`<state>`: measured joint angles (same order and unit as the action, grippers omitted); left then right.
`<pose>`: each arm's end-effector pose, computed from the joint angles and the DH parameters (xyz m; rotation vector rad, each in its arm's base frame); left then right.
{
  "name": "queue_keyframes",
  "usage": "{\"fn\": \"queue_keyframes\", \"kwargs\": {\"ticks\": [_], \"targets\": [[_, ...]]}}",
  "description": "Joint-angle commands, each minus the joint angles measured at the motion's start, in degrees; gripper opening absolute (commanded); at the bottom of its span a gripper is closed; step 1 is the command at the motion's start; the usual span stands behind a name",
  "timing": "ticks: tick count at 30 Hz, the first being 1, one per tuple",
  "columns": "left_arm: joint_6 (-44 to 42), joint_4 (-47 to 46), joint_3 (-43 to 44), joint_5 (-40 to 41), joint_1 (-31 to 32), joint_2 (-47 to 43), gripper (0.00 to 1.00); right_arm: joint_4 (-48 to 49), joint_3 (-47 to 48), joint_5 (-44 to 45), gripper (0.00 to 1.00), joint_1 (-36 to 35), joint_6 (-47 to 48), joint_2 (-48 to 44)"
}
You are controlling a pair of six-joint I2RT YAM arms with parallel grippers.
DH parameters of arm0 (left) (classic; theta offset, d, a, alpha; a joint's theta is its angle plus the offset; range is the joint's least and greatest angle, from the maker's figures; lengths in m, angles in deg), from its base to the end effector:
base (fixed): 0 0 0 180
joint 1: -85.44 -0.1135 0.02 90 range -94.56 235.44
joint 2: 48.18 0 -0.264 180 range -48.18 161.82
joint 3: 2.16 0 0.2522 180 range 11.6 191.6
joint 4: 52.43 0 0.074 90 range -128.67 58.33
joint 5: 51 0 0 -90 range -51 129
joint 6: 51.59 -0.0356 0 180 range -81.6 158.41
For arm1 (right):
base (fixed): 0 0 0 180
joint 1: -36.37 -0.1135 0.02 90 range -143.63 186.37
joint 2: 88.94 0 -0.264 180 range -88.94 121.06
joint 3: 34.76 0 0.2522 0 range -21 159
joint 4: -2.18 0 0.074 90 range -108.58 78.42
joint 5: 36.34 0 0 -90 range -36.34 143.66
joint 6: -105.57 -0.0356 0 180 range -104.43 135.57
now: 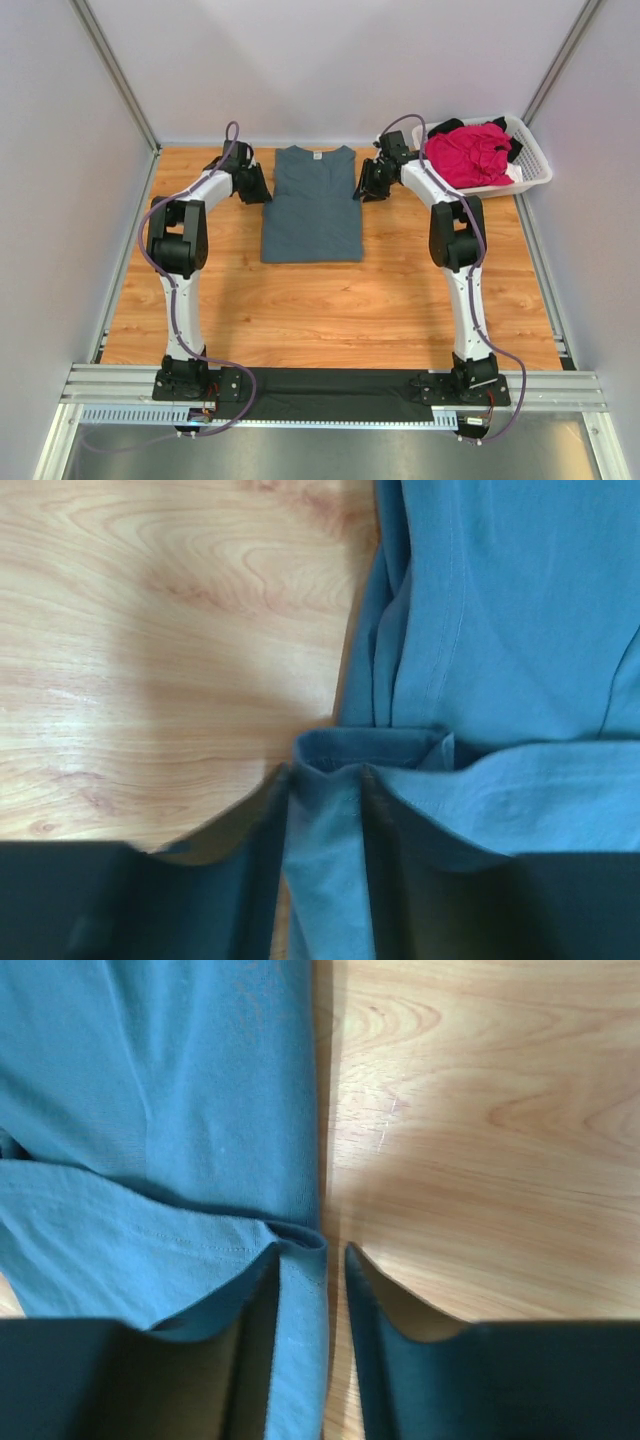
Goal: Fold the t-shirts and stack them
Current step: Fold the tshirt
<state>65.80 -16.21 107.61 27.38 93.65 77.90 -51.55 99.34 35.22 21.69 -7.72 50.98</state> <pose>0.4778 -0.0762 0.1696 -0.3357 2.5118 -0.5079 0.5074 0.1446 0.1650 0.0828 2.6711 0.6462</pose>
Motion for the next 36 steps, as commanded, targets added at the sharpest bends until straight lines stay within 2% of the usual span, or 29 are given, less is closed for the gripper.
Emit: {"fn": "queue_keyframes", "kwargs": {"ticks": [1, 3, 9, 12, 13, 15, 16, 18, 19, 21, 24, 27, 31, 36], "targets": [[-1.4, 1.4, 2.6, 1.2, -0.3, -2.8, 0.44, -1.2, 3.4, -1.1, 0.44, 0.6, 1.1, -1.0], [-2.7, 2.1, 3.3, 2.1, -0.3, -4.6, 0.59, -1.6, 3.2, -1.0, 0.52, 0.9, 1.7, -2.8], [-3.7, 7.2, 5.0, 3.4, -0.3, -11.5, 0.62, -2.7, -1.1, -2.0, 0.55, 1.0, 0.7, -9.7], [-2.0, 7.1, 0.4, 1.4, -0.2, -17.2, 0.61, -0.7, -8.2, -3.3, 0.51, 0.4, -0.9, -15.4], [-1.5, 5.9, -3.1, 0.6, -0.2, -18.9, 0.60, 0.0, -10.0, -3.3, 0.47, 0.2, -1.1, -17.0], [0.7, 4.4, -6.7, -1.9, 0.0, -23.8, 0.55, 2.9, -16.0, -3.5, 0.42, -1.0, -1.9, -21.5], [1.4, 2.3, -10.0, -2.7, 0.1, -25.2, 0.52, 3.7, -17.8, -3.8, 0.35, -1.3, -2.3, -22.7], [3.1, -0.5, -12.9, -5.1, 0.4, -27.6, 0.36, 7.9, -22.1, -4.6, 0.26, -2.8, -3.0, -25.3], [4.8, -2.6, -15.0, -5.5, 0.6, -27.8, 0.30, 9.3, -23.1, -4.6, 0.17, -3.3, -3.9, -25.7], [6.3, -4.3, -16.1, -6.7, 1.2, -26.7, 0.15, 11.8, -24.6, -4.0, 0.13, -4.8, -4.5, -25.0], [9.3, -6.6, -18.3, -7.7, 2.5, -23.8, 0.04, 12.2, -25.4, -2.7, 0.05, -6.2, -5.2, -22.0], [10.4, -6.8, -21.6, -7.7, 4.1, -22.4, 0.01, 13.4, -28.4, -1.6, 0.03, -6.9, -6.2, -20.8], [11.0, -8.7, -30.0, -5.9, 5.0, -22.7, 0.00, 17.6, -39.4, 0.6, 0.03, -7.4, -6.9, -23.5], [10.0, -9.3, -35.1, -5.3, 5.1, -21.3, 0.00, 19.7, -45.4, 3.1, 0.02, -7.4, -6.5, -24.3]]}}
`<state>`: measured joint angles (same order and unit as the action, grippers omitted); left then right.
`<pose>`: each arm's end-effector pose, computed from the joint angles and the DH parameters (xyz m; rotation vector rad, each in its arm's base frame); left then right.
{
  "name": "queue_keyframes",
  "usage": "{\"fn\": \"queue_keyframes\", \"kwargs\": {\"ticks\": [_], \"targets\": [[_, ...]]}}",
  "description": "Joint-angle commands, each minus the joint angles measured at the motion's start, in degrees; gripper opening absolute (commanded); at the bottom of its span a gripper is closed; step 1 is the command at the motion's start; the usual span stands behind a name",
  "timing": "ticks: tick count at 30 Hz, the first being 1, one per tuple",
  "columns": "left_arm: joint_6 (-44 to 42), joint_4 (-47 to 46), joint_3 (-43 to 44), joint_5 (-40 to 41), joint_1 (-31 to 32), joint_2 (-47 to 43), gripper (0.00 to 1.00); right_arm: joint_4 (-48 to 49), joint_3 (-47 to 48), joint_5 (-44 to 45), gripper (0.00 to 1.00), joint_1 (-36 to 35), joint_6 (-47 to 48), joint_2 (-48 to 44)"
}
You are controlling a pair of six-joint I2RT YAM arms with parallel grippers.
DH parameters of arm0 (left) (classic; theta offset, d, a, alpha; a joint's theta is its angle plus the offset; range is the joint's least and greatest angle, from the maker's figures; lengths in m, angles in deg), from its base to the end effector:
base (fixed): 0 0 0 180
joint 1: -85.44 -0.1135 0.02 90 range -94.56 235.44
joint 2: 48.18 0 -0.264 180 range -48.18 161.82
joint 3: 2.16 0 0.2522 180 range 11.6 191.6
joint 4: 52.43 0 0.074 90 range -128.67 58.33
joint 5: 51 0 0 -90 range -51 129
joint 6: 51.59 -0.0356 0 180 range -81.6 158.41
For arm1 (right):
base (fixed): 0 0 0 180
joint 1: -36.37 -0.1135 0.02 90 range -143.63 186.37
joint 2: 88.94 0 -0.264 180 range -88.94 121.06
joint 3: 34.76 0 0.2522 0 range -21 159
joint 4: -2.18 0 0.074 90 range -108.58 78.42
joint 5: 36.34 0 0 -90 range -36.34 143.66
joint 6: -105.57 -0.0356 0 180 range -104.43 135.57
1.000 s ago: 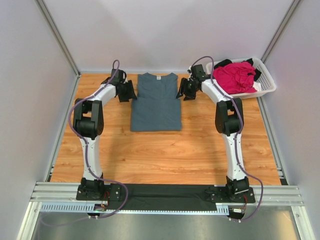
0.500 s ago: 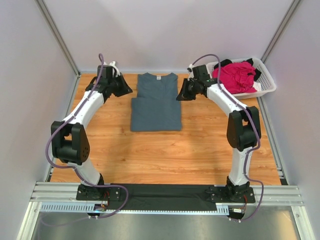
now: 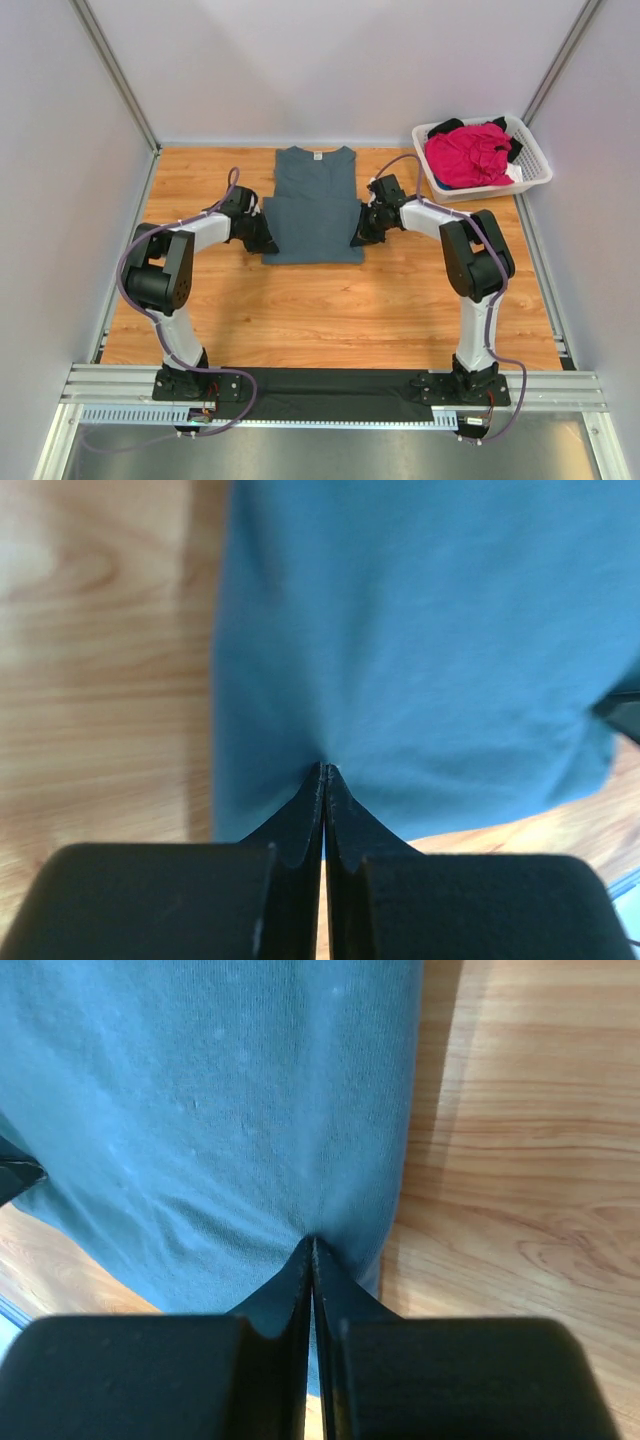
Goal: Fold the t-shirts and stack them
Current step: Fold the tshirt
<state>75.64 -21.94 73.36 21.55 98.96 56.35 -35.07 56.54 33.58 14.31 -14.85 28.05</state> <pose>0.3491 -0.0949 0.1537 -0.4451 2.6718 -0.6914 0.3809 0.1676 0.1437 0.0845 2.7802 0.7370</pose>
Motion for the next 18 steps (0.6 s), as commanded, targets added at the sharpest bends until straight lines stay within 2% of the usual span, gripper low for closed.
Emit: {"fn": "queue_keyframes", "kwargs": {"ticks": [1, 7, 11, 13, 14, 15, 16, 18], "targets": [[-0.2, -3.1, -1.5, 0.9, -0.2, 0.4, 0.00, 3.1, -2.8, 4.8, 0.02, 0.0, 0.8, -1.5], [-5.1, 0.8, 0.1, 0.9, -0.2, -3.2, 0.00, 0.3, -1.8, 6.3, 0.03, -0.2, 2.8, -8.1], [-7.2, 4.9, 2.3, 1.4, -0.2, -11.6, 0.03, -1.9, -1.2, 6.8, 0.08, -0.4, 2.9, -15.6], [-7.3, 6.8, 2.3, 2.4, -0.2, -15.0, 0.12, -3.1, -2.2, 7.2, 0.19, -0.7, 2.8, -19.5], [-7.0, 7.3, 2.0, 2.9, -0.2, -18.1, 0.28, -3.9, -2.7, 8.4, 0.25, -1.3, 2.8, -20.6], [-6.8, 7.8, 1.6, 3.7, -0.2, -19.5, 0.35, -4.5, -3.4, 9.0, 0.33, -1.7, 2.7, -21.2], [-6.4, 8.7, 0.5, 5.2, -0.2, -22.0, 0.43, -4.8, -4.8, 9.3, 0.35, -1.9, 2.8, -22.2], [-5.0, 9.4, -2.3, 7.2, -0.2, -23.9, 0.48, -4.9, -7.1, 10.9, 0.42, -2.4, 2.2, -22.9]]}}
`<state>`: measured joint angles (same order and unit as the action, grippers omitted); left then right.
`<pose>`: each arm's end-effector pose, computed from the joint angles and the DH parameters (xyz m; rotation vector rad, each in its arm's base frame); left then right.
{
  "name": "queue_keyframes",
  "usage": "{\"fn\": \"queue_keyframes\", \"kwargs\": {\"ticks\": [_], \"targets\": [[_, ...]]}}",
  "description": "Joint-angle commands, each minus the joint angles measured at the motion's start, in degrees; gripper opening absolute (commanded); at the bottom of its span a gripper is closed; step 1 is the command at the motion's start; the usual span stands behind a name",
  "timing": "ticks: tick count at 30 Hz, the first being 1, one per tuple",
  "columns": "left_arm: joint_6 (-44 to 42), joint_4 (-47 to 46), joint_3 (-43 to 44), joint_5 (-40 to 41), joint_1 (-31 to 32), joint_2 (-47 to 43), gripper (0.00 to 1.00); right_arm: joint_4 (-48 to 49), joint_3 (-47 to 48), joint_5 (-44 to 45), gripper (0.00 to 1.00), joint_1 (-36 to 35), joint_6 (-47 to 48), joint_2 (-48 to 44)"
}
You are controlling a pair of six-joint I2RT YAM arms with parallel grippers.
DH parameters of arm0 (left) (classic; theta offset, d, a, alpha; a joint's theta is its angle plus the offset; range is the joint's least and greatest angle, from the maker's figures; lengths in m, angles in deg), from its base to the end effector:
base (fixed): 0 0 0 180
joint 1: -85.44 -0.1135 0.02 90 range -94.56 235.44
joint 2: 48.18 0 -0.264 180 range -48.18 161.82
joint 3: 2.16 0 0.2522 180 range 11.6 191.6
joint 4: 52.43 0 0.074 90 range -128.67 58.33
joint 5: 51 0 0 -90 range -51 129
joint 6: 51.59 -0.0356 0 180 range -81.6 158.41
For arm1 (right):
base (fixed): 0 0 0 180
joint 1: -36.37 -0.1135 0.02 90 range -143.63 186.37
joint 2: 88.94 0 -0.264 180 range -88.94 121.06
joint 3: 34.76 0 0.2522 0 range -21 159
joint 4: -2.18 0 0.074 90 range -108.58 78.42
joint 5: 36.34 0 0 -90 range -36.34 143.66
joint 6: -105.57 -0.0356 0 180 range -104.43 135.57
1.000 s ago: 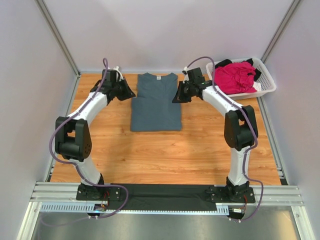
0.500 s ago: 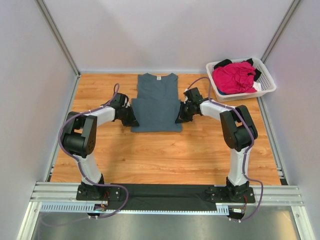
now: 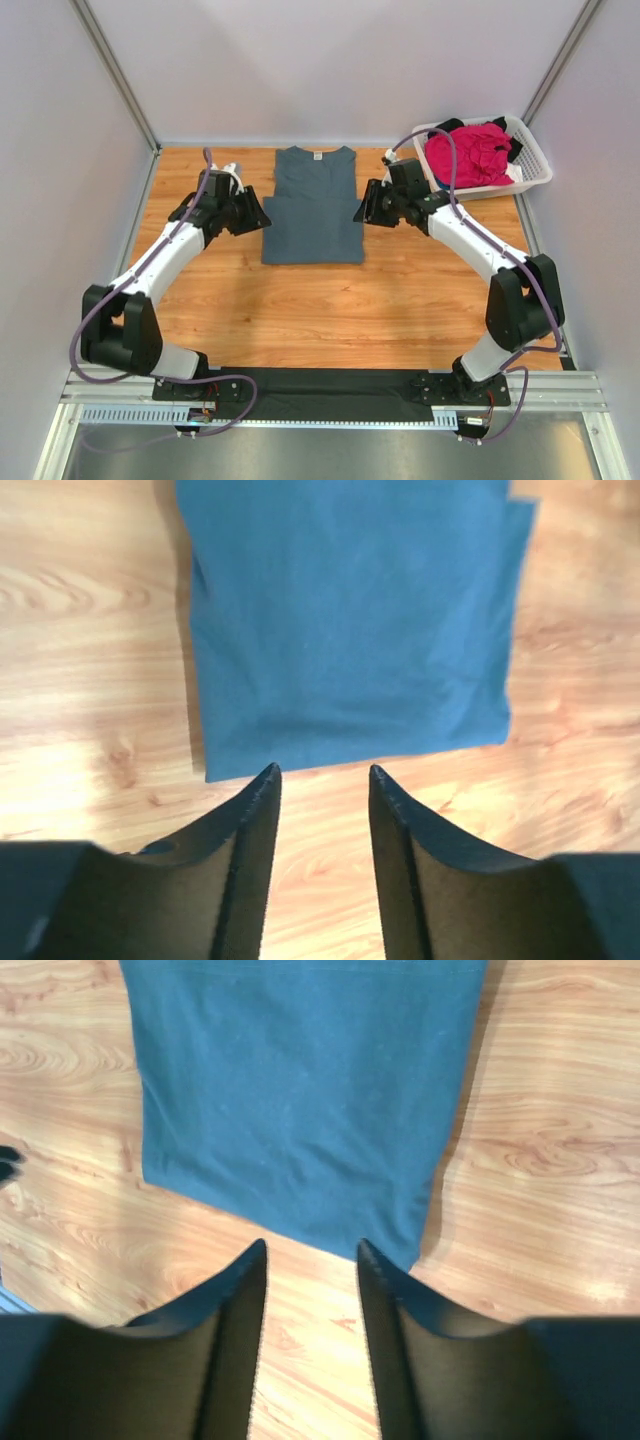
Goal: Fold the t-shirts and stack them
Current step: Fold the tshirt
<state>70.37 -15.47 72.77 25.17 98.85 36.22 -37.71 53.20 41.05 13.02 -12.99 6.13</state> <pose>0.3072 -0.0820 0.2561 -0.2778 2.4380 -0.6520 0.3346 0.1529 0.2657 0.0049 2.4784 0.6729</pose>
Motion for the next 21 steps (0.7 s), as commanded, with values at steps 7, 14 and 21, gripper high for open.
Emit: {"fn": "queue_keyframes", "kwargs": {"ticks": [7, 14, 21], "targets": [[6.5, -1.4, -10.5, 4.8, -0.1, -6.3, 0.55, 3.7, -15.3, 3.9, 0.57, -1.3, -5.9, -3.4], [9.7, -5.3, -13.4, 4.2, -1.8, -1.2, 0.48, 9.1, -17.6, 4.0, 0.53, -1.3, -10.0, -0.9], [10.3, -7.5, -10.8, 3.5, -2.3, 4.3, 0.44, 13.0, -17.2, 3.4, 0.49, -1.3, -14.1, 2.9]]}}
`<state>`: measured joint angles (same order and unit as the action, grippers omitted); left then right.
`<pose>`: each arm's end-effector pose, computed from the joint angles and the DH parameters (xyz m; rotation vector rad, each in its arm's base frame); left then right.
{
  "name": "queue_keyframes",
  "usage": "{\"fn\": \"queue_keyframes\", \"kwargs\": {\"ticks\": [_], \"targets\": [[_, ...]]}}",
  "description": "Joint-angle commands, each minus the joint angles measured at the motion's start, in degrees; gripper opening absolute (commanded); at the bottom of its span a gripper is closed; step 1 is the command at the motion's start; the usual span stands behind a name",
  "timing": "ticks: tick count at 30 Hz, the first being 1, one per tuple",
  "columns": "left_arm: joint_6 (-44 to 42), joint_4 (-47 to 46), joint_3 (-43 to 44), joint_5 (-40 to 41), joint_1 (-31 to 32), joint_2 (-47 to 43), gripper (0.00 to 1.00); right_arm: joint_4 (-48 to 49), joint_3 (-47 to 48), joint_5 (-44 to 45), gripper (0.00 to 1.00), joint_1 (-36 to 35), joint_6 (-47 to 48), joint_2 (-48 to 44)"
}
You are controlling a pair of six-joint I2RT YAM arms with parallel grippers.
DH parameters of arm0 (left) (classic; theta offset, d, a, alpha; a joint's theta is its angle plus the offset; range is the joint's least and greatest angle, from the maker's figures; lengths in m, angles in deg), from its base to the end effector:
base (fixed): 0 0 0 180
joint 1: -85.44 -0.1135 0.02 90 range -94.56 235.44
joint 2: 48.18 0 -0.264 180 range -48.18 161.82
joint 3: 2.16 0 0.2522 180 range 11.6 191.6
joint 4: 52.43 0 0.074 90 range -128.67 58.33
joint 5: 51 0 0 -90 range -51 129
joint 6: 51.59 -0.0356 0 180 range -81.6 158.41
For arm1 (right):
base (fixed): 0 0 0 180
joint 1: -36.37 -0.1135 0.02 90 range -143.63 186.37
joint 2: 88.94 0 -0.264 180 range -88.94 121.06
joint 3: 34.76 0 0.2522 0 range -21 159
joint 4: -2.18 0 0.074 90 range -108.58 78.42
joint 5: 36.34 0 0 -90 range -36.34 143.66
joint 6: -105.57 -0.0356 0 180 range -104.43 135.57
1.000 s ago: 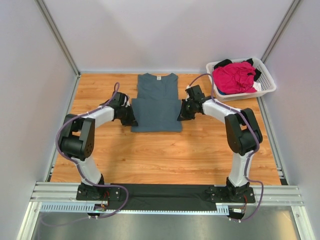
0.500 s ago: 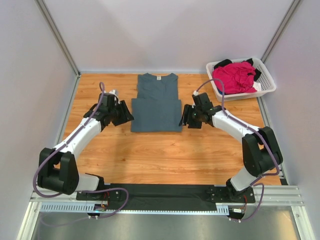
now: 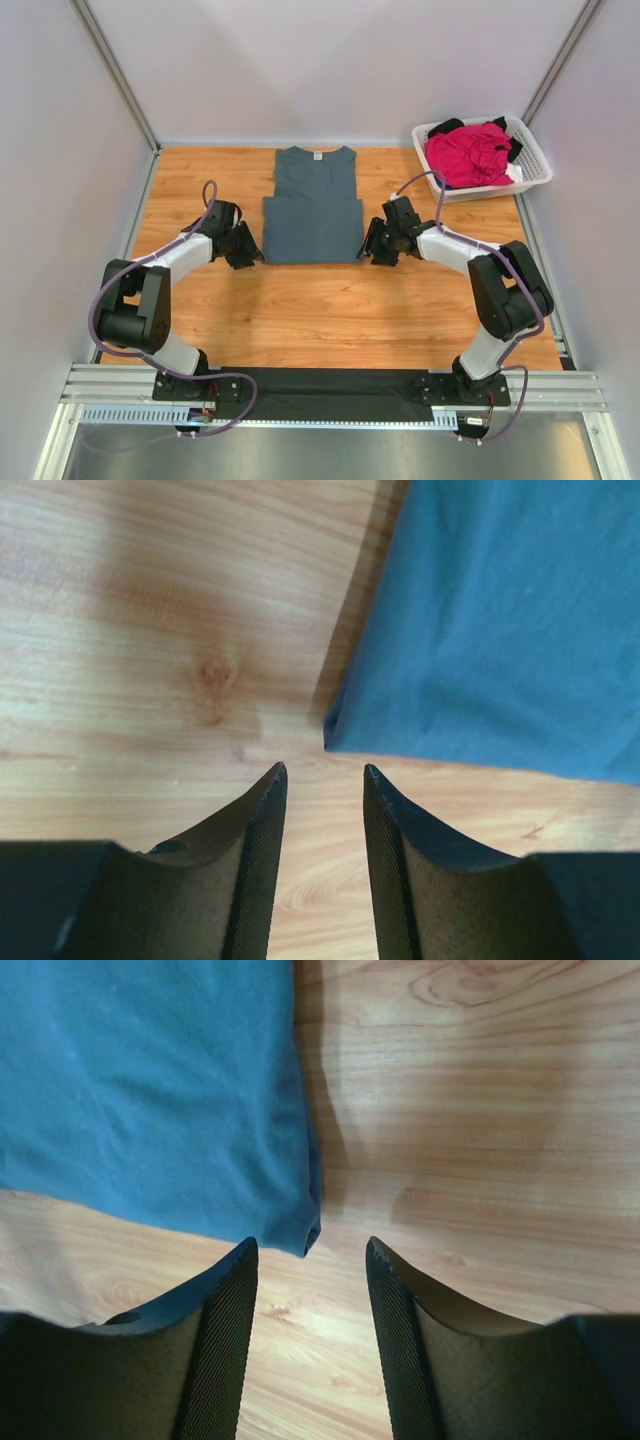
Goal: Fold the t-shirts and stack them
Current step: Fold the tshirt
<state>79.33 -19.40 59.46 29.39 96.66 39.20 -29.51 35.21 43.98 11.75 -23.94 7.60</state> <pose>0.2849 -0.0626 0.1743 -0.6249 2.6019 -0.5304 0.3003 0.1442 0.1702 0.2851 2.6825 0.6005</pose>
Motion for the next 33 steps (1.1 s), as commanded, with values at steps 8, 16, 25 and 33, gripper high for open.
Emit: {"fn": "queue_keyframes", "kwargs": {"ticks": [8, 16, 25, 33], "targets": [[1.9, -5.4, 4.2, -1.7, -0.1, 6.6, 0.39, 6.2, 2.5, -0.6, 0.40, -0.3, -4.9, 5.9], [0.6, -5.3, 3.6, -3.0, -0.1, 7.1, 0.00, 5.4, 1.2, -0.6, 0.00, -0.5, -5.1, 6.2], [-1.1, 11.0, 2.4, -0.5, 3.4, 0.3, 0.00, -6.3, -5.2, -4.3, 0.00, -1.1, -4.9, -1.2], [-2.4, 33.0, 1.9, 0.9, 13.1, -7.9, 0.00, -23.5, -7.5, -9.2, 0.00, -4.3, -2.9, -10.1]]}}
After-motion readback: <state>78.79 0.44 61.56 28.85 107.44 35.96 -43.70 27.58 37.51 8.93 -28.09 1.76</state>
